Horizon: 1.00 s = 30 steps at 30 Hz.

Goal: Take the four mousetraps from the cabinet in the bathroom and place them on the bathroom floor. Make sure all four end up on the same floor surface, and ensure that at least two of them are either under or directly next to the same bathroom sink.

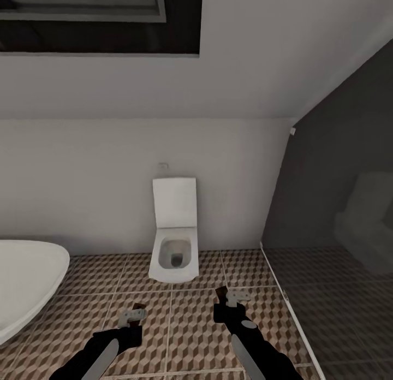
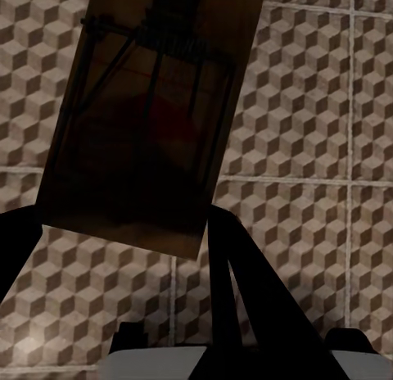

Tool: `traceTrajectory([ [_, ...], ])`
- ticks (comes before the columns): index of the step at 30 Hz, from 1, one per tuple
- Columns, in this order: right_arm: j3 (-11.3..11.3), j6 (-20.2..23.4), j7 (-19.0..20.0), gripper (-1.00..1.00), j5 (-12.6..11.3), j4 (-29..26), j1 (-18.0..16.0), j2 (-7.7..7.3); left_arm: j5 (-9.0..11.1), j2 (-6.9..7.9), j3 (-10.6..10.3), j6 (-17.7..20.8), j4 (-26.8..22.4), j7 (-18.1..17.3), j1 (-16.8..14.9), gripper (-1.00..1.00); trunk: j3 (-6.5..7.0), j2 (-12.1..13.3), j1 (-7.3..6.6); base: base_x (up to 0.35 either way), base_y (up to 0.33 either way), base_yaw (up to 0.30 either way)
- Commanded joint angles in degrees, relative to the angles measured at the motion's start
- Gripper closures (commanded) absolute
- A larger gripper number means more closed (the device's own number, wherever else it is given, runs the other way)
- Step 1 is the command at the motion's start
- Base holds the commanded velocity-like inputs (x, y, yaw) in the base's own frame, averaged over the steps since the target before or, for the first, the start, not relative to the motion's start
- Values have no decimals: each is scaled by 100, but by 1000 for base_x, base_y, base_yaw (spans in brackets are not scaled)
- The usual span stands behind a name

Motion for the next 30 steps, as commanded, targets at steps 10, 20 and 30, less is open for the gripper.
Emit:
traceTrajectory([
  [10,17,18,-54,100,-44,-10,-6,-3,44,-103,-202,3,-53,57,-7,100,-105,-14,4,0,0,0],
  [20,20,5,-56,100,-43,-10,-6,-3,45,-160,-232,11,-55,58,-7,100,-358,-375,201,0,0,0],
  [30,42,-49,-40,100,7,-10,-6,3,-29,-153,-471,-193,-55,82,-7,100,-630,-776,421,0,0,0],
])
